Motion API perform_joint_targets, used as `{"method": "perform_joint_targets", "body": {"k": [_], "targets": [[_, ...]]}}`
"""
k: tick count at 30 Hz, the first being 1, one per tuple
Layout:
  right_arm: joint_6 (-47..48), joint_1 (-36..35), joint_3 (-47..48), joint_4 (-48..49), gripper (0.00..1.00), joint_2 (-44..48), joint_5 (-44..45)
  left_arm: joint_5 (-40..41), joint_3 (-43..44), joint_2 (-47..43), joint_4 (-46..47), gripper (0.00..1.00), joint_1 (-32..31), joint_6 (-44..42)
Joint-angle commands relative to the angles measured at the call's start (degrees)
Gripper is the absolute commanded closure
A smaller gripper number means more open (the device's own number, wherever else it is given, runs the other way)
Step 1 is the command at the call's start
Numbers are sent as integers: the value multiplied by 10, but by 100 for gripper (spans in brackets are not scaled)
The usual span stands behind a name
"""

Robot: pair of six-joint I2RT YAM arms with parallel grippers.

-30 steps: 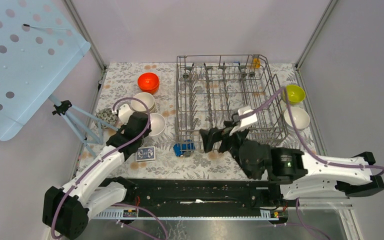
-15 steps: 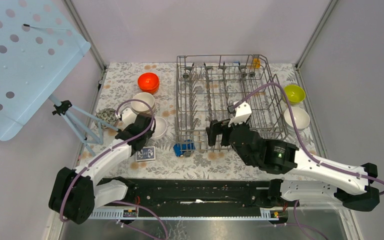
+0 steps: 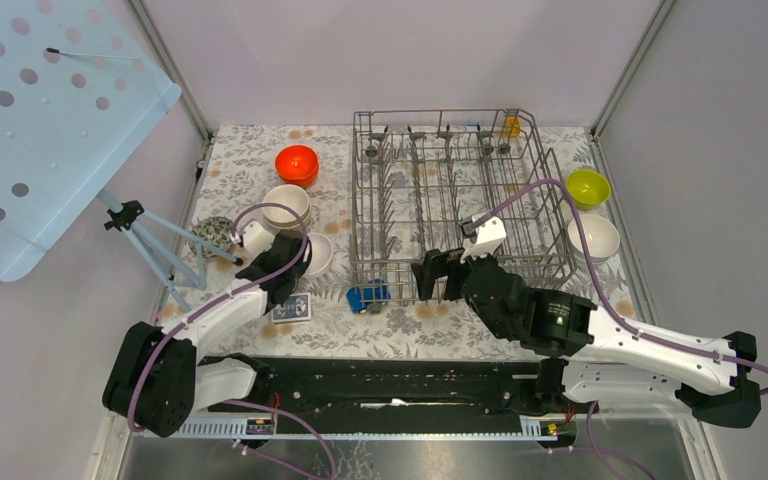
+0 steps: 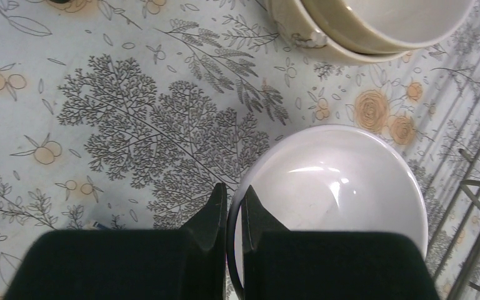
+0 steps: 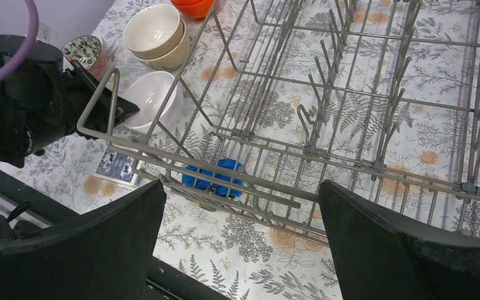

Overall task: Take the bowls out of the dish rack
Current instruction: Place the bowl at the center of the board.

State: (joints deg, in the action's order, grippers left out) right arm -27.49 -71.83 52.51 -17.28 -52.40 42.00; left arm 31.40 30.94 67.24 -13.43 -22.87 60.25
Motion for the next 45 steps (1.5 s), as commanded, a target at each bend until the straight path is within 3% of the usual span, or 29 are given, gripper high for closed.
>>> {"method": "perform_joint_targets", "body": {"k": [1, 19, 26, 36, 45], "targets": [[-21, 3, -18, 28, 0, 23, -6, 41, -8, -7, 35, 100, 2, 5], [-18, 3, -21, 30, 0, 44, -26, 56, -5, 21, 13, 100, 0, 10], [-16, 3, -22, 28, 0, 50, -22, 44, -13, 33, 11, 92, 0, 21], [-21, 3, -24, 16, 0, 66, -19, 13, -3, 22, 1, 63, 0, 11], [-28, 3, -26, 5, 0, 74, -27, 35, 20, -53, -83, 34, 2, -18]]}}
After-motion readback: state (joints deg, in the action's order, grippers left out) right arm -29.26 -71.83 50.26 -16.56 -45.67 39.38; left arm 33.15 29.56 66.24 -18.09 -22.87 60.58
